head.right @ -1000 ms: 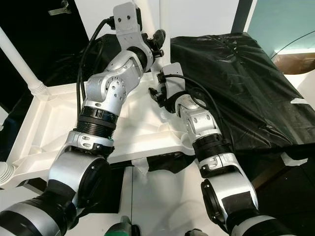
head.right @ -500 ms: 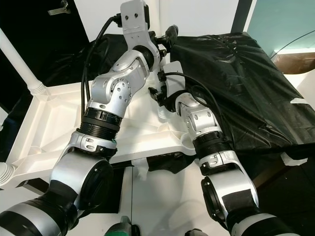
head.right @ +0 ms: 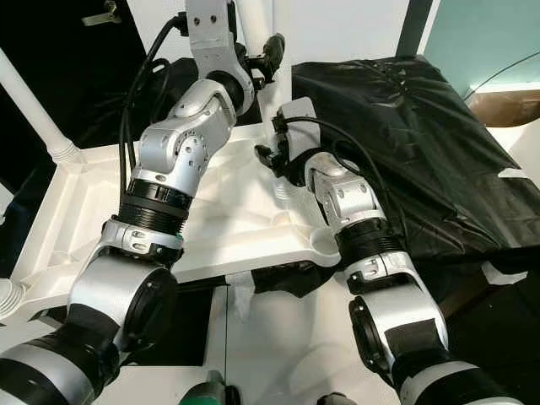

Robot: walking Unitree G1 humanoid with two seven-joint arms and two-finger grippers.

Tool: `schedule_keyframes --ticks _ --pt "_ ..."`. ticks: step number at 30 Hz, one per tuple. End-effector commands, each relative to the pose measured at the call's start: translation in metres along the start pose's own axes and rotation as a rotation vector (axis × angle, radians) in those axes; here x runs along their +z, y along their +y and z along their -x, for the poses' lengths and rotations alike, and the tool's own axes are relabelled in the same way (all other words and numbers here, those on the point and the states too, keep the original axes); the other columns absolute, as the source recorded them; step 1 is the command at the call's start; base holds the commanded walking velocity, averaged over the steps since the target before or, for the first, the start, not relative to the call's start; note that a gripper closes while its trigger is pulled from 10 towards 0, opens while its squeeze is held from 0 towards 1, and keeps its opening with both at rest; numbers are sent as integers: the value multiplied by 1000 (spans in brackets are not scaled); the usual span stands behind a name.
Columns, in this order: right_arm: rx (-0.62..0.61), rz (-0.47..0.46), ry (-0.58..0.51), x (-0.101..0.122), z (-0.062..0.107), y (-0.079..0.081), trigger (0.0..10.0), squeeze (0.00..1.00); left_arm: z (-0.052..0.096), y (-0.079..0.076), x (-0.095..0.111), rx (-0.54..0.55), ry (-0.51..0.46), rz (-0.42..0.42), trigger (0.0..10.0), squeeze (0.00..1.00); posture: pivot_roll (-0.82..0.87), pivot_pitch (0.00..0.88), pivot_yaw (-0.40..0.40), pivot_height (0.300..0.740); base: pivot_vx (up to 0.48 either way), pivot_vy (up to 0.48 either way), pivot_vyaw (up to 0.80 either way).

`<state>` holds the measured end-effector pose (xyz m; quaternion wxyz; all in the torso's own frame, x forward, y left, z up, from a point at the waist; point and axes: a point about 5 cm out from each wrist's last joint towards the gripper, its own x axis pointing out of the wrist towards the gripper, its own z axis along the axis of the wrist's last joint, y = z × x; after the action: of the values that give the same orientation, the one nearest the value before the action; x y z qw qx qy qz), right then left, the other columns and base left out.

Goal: Building children table

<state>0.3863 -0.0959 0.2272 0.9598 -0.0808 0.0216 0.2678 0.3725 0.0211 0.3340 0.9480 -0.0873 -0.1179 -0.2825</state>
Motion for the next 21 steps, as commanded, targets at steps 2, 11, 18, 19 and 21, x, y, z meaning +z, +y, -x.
schedule_keyframes --ticks 2,11,18,19,21 --pt "48 50 -25 10 -2 3 10000 0 -2 -7 -2 -120 30 -28 10000 0 38 9 45 740 0 0 0" --pt "129 91 -3 7 4 5 10000 0 1 0 -3 -271 86 -13 10000 0 32 12 50 740 0 0 0" --pt "176 100 4 6 8 5 10000 0 4 1 -3 -367 103 18 10000 0 26 21 53 740 0 0 0" --pt "187 100 4 7 8 4 10000 0 6 0 -3 -419 103 36 10000 0 25 23 53 740 0 0 0" --pt "199 106 4 7 10 3 10000 0 9 0 -2 -479 101 53 10000 0 25 23 53 740 0 0 0"
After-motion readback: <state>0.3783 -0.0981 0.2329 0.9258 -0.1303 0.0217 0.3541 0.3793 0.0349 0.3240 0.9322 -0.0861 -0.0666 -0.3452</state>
